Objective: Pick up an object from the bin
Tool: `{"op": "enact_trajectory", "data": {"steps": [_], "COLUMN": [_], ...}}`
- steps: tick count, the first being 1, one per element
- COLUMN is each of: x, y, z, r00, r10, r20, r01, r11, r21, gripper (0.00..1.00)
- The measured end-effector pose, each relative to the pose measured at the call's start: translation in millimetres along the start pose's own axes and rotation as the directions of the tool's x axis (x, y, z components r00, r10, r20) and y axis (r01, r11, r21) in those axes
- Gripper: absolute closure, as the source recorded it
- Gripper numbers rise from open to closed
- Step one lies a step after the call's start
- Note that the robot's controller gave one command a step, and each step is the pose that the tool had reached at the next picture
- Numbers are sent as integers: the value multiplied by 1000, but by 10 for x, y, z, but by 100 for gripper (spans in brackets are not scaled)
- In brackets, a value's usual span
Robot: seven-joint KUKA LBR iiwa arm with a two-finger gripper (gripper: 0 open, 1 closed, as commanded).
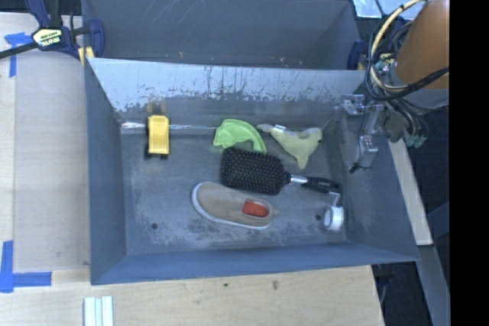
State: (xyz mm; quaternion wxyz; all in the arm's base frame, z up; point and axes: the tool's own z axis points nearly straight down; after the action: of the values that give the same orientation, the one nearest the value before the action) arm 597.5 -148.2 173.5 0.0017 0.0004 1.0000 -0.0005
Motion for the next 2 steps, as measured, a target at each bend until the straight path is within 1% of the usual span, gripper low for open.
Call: {"op": "enact_trajectory", "data": {"steps": [1, 2], "x": [-43, -43], "y": [718, 717], "z": [545, 545], "r00": [994, 994], "r10": [107, 106], "r20": [-5, -5], "r01": [-107, -106], "r11": [994, 994], "r21": [-1, 0], "gripper": [100, 0]}}
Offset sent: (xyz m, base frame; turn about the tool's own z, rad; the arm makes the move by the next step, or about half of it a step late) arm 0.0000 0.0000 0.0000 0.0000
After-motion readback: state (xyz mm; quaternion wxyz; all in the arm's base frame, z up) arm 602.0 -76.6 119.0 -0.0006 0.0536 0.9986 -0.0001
